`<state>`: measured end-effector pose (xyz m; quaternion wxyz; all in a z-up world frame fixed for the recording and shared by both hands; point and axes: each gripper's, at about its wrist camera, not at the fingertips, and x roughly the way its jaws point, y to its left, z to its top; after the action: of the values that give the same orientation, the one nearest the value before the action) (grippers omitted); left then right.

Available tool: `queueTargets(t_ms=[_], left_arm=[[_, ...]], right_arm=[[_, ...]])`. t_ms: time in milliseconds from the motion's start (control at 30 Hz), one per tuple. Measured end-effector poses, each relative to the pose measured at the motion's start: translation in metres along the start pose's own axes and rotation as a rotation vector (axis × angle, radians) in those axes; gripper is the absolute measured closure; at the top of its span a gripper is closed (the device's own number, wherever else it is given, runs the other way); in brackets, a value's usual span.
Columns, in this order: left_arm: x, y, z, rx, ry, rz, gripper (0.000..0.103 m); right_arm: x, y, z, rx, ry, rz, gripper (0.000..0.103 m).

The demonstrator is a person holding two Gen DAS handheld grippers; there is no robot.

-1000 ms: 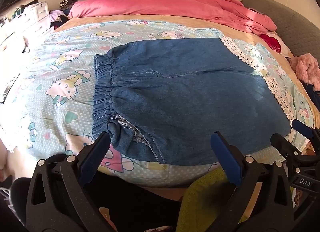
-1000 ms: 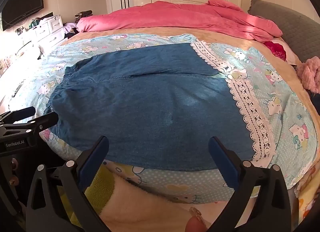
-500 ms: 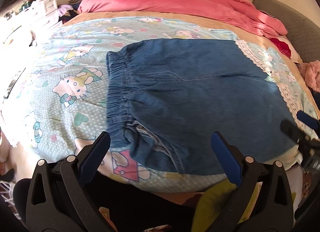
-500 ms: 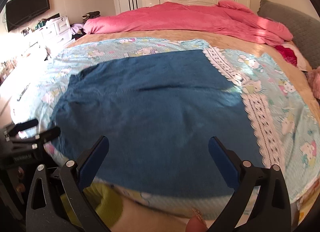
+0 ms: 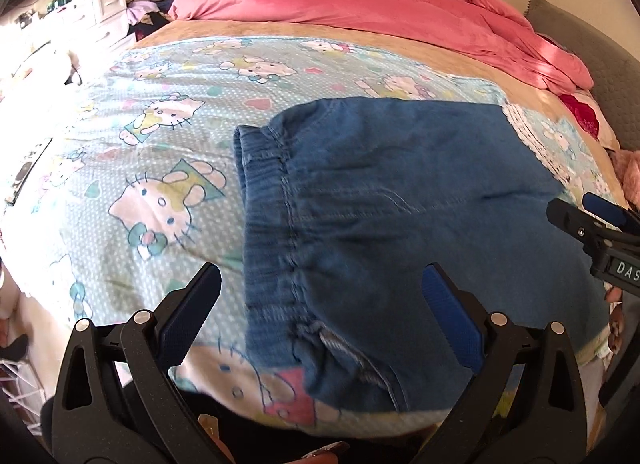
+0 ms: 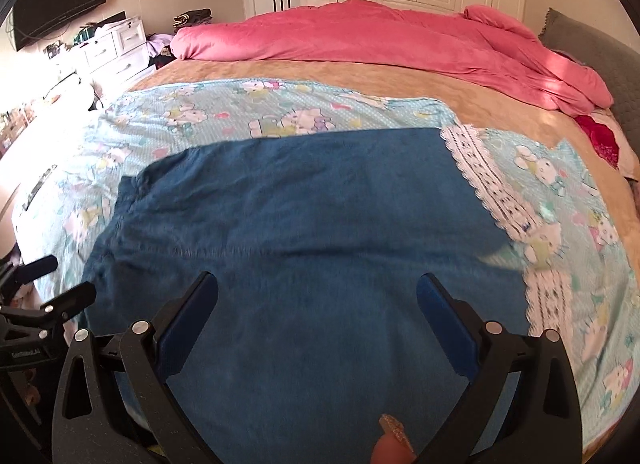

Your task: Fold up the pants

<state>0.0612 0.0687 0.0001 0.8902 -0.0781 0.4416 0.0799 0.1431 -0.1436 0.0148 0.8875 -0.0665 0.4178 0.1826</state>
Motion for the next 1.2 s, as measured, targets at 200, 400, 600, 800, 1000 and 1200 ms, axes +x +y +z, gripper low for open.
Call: queueTargets(t_ms=[200,400,600,800,1000,1200], left_arm=[[0.013,0.010,0.023,-0.016,0.014,0.000,0.009],[0.022,0.023,0.047,-0.048,-0.001,0.008,0.009],[0.030,0.037,0.068,-0.077,-0.007,0.009,0.009],[0.048,0.049,0.085,-0.082,0.012,0.030,0.009],[0.075,0.066,0.100,-0.091,0.046,0.057,0.009],[0.102,0.078,0.107,-0.094,0.088,0.066,0.009]], right_arm=[[0.016,0.002,0.030,-0.035,-0.020,-0.033,0.004],[0.023,0.004,0.052,-0.074,-0.057,-0.051,0.004],[0.035,0.002,0.068,-0.081,-0.049,-0.041,0.004],[0.059,0.006,0.082,-0.116,-0.015,-0.027,0.004],[0.097,0.020,0.100,-0.201,0.032,-0.033,0.004],[0.125,0.037,0.114,-0.250,0.055,-0.014,0.004]])
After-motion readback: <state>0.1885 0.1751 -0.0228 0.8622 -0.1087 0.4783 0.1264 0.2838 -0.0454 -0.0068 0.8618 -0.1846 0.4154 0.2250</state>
